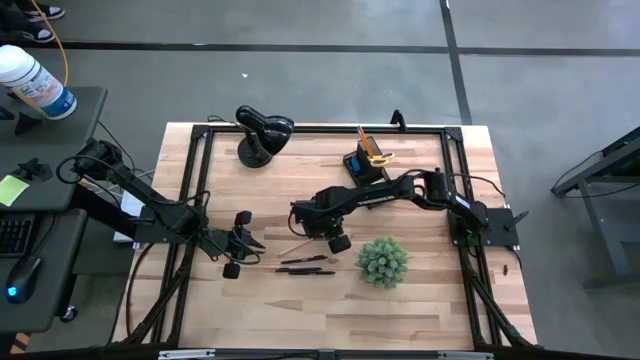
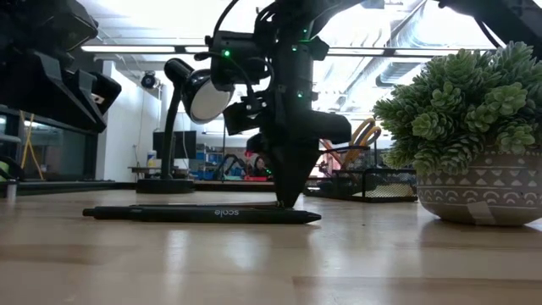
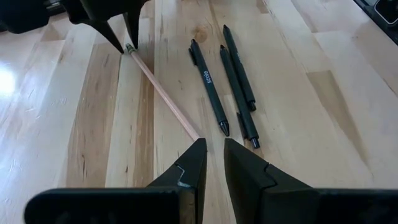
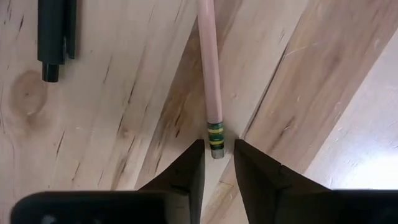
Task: Pick and place office supplies into organizer
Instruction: Put the white pencil into the desk organizer
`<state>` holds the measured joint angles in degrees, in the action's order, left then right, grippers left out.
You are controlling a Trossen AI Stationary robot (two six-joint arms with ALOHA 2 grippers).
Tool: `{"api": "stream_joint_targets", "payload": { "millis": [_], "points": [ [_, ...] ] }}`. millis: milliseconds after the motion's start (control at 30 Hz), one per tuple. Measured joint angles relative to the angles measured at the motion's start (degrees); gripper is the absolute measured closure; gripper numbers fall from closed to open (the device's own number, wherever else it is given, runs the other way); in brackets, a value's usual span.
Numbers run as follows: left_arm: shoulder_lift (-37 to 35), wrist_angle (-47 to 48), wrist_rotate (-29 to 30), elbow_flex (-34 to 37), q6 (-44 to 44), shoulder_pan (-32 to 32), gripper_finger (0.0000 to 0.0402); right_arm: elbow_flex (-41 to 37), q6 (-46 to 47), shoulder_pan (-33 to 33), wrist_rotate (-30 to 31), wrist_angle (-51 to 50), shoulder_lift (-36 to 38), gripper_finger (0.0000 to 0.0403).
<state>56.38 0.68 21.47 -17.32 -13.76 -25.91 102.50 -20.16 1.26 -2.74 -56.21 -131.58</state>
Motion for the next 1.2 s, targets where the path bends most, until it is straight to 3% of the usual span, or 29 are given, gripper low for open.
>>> {"api": "stream_joint_targets", "payload": {
  "millis": [233, 567, 1200],
  "points": [
    [0.0, 0.0, 0.0, 0.0, 0.0, 0.0, 0.0357, 0.0, 1.7, 1.6, 0.6, -0.1, -0.5, 0.0392],
    [0.0, 0.0, -0.3, 0.0, 0.0, 0.0, 0.0357, -0.1, 4.8, 2.1, 2.5, -1.4, 0.0, 0.0399],
    [0.0, 2.5, -1.5, 0.0, -0.1, 0.0, 0.0357, -0.4, 9.8, -0.5, 7.3, -5.5, 9.2, 0.0400]
  ]
}}
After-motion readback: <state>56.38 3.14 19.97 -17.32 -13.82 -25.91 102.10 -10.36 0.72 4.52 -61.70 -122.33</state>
